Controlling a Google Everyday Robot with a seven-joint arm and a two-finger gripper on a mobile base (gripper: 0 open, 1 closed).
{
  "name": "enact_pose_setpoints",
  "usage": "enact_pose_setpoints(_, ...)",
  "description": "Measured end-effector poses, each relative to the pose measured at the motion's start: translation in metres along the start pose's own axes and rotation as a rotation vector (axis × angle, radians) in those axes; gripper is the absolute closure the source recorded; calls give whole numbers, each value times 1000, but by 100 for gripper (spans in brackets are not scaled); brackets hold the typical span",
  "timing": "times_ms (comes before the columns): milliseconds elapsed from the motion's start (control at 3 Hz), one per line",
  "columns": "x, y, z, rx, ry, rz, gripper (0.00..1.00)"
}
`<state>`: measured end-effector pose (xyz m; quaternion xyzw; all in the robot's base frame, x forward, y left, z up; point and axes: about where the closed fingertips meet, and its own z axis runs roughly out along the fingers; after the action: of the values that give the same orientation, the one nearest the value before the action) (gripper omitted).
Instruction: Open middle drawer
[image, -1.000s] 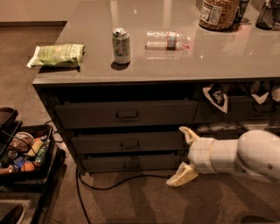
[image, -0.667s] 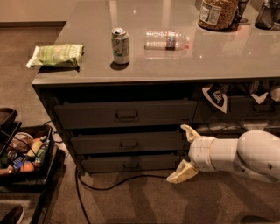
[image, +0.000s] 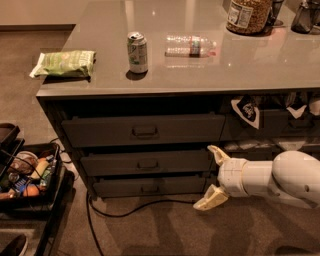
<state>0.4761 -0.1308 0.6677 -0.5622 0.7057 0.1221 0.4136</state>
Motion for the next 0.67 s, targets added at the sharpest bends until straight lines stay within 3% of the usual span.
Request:
enact_pose_setpoints(333,42,-16,34,-53,-27,-44,0)
enact_pose_setpoints(667,73,-33,80,-82,-57,-134,0)
